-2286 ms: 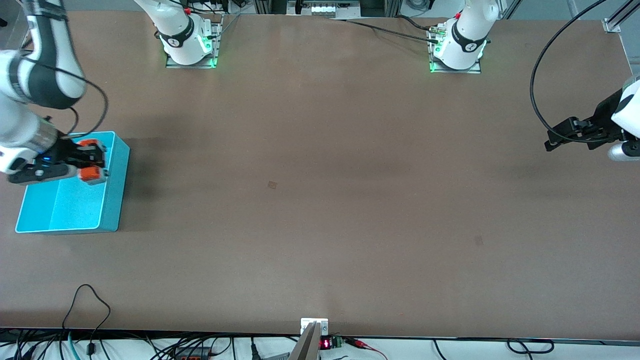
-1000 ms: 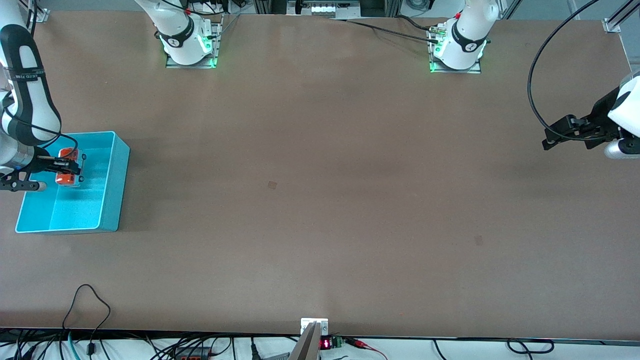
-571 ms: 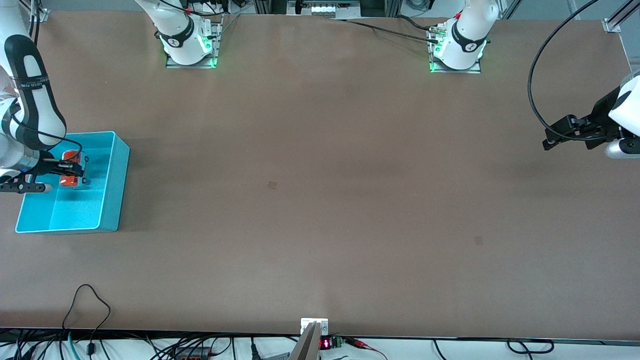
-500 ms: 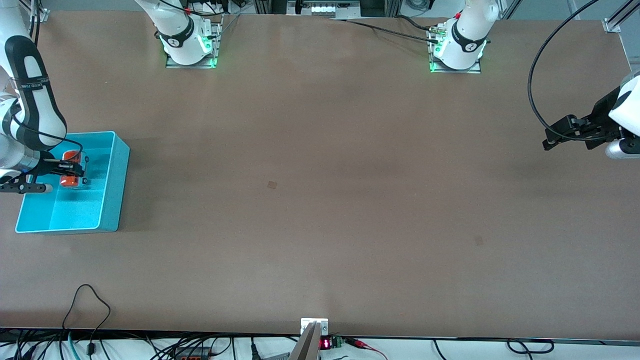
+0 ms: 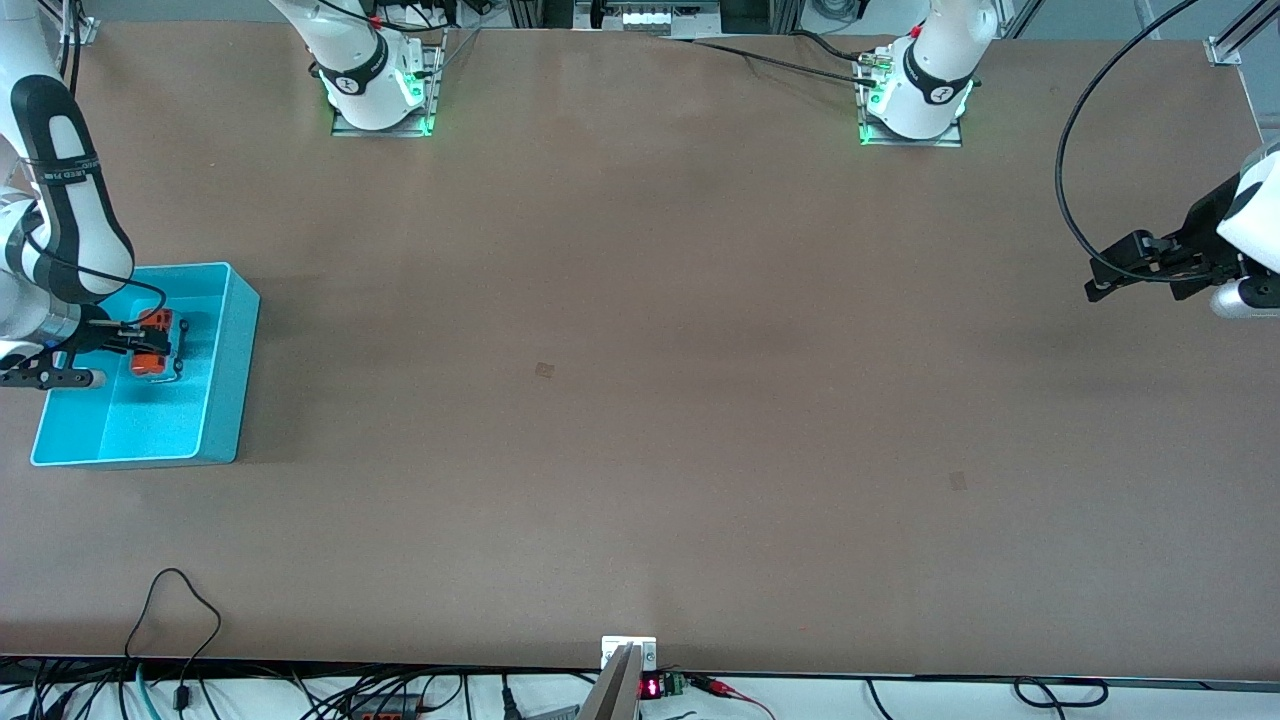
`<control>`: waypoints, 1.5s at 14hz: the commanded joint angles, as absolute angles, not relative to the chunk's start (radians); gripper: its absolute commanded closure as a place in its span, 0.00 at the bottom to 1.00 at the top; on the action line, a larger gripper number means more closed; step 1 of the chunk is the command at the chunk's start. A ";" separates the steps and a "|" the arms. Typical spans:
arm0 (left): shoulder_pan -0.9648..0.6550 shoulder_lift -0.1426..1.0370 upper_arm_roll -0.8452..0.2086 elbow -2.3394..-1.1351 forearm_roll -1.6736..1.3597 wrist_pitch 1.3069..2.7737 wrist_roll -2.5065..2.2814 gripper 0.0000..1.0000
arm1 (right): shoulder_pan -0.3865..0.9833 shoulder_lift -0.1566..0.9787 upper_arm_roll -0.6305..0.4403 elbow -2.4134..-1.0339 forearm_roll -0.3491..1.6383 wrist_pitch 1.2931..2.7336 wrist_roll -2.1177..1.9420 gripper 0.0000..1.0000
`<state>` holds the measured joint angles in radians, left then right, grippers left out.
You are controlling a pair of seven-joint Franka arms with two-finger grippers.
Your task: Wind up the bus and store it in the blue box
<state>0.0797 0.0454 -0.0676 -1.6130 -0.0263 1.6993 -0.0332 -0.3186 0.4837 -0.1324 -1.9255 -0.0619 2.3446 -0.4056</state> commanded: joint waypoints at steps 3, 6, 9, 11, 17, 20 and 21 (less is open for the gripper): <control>0.018 0.041 -0.006 -1.611 -0.017 1.704 -0.020 0.00 | -0.321 0.465 -0.129 -1.901 -0.046 2.332 -0.428 0.00; 0.031 0.038 -0.014 -1.614 -0.014 1.700 -0.020 0.00 | -0.299 0.373 -0.111 -1.873 -0.054 2.226 -0.429 0.00; 0.032 0.038 -0.014 -1.612 -0.015 1.694 -0.020 0.00 | -0.278 0.304 -0.046 -1.723 -0.052 1.976 -0.423 0.00; 0.031 0.035 -0.015 -1.609 -0.018 1.666 -0.021 0.00 | -0.270 0.273 -0.009 -1.639 -0.055 1.860 -0.417 0.00; 0.032 -0.009 -0.017 -1.661 -0.018 1.654 -0.023 0.00 | -0.161 0.134 0.048 -1.551 -0.049 1.636 -0.197 0.00; 0.032 -0.031 -0.017 -1.689 -0.015 1.671 -0.023 0.00 | -0.052 0.075 0.034 -1.537 -0.061 1.554 -0.100 0.00; 0.032 -0.031 -0.017 -1.687 -0.015 1.666 -0.023 0.00 | -0.037 0.069 0.029 -1.528 -0.060 1.533 -0.098 0.00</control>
<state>0.0376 0.0054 -0.0220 -1.6512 -0.0263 1.6587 -0.0332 -0.0754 0.0948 0.0505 -1.5434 -0.0605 1.5811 -0.1228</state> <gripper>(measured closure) 0.000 0.000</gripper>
